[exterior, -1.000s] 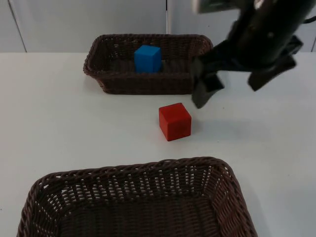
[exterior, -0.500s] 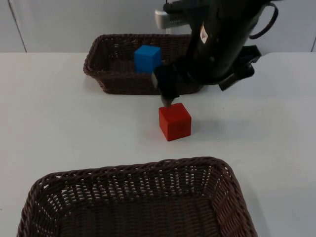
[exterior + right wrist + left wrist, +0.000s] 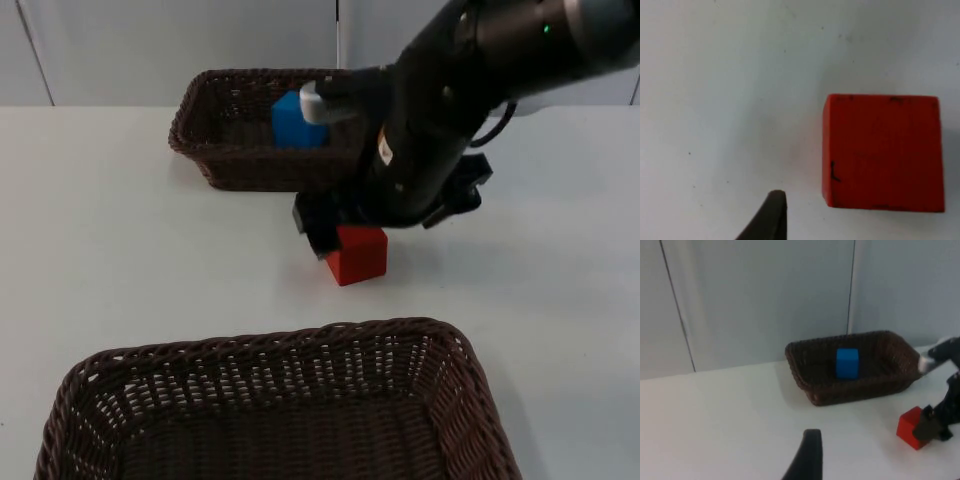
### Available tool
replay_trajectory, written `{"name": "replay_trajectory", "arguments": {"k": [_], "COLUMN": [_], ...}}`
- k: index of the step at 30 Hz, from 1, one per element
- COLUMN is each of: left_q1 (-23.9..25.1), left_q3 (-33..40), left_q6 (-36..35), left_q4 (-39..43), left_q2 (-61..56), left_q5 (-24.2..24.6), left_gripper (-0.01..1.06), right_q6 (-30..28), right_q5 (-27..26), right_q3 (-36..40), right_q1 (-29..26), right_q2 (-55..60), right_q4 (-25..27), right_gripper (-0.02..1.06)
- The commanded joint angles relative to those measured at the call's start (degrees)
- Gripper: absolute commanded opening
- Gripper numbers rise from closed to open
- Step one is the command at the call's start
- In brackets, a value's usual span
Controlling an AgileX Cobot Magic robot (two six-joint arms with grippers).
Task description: Pick up one cube with the left hand and place it into the upper basket. Pick up one cube with the right hand and place it into the lower basket.
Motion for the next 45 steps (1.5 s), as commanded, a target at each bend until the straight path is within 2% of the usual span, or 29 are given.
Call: {"name": "replay_trajectory", "arguments": {"k": [1,6,11,14,16,17,19,21,22,24,26,33,45], "left_q1": [-0.13,-0.13,-0.13,-0.13,-0.13,-0.13,-0.13,-0.13,-0.13,-0.13,-0.13,-0.13,-0.13], "left_q3": [-0.4,-0.4,-0.27,-0.27,-0.27,-0.27,-0.27,-0.27,-0.27,-0.27,-0.27,-0.27,-0.27], "left_q6": [-0.3,0.25,0.25,0.25,0.25,0.25,0.25,0.25,0.25,0.25,0.25,0.25,0.25], "left_q4": [0.24,0.35,0.5,0.5,0.5,0.5,0.5,0.5,0.5,0.5,0.62,0.62,0.62], "left_q2": [-2.19,-5.99,-5.99,-5.99,-5.99,-5.99,-5.99,-5.99,-5.99,-5.99,-5.99,-5.99,-5.99], "left_q5": [0.03,0.03,0.03,0.03,0.03,0.03,0.03,0.03,0.03,0.03,0.03,0.03,0.03], "left_gripper": [0.78,0.78,0.78,0.78,0.78,0.78,0.78,0.78,0.78,0.78,0.78,0.78,0.78], "right_q6": [0.52,0.62,2.1,4.83,4.83,4.83,4.83,4.83,4.83,4.83,4.3,4.04,1.25], "right_q5": [-1.99,-6.78,-7.32,-6.24,-5.42,-5.42,-4.93,-4.72,-4.72,-4.69,-4.69,-1.97,7.27], "right_q3": [-0.24,-0.24,-0.24,-0.24,-0.24,-0.24,-0.24,-0.24,-0.24,-0.24,-0.24,-0.24,-0.24], "right_q1": [0.41,0.41,0.41,0.41,0.41,0.41,0.41,0.41,0.41,0.41,0.41,0.41,0.41], "right_q2": [1.14,3.15,3.11,3.11,3.11,3.11,3.11,3.11,3.11,2.23,0.81,-4.89,-16.79], "right_q4": [-0.88,-1.33,-1.78,-4.18,-4.3,-4.3,-4.3,-4.3,-4.3,-4.3,-4.3,-4.3,-3.25], "right_gripper": [1.05,1.05,1.05,0.98,0.85,0.85,0.69,0.46,0.46,0.16,0.0,0.0,0.0]}}
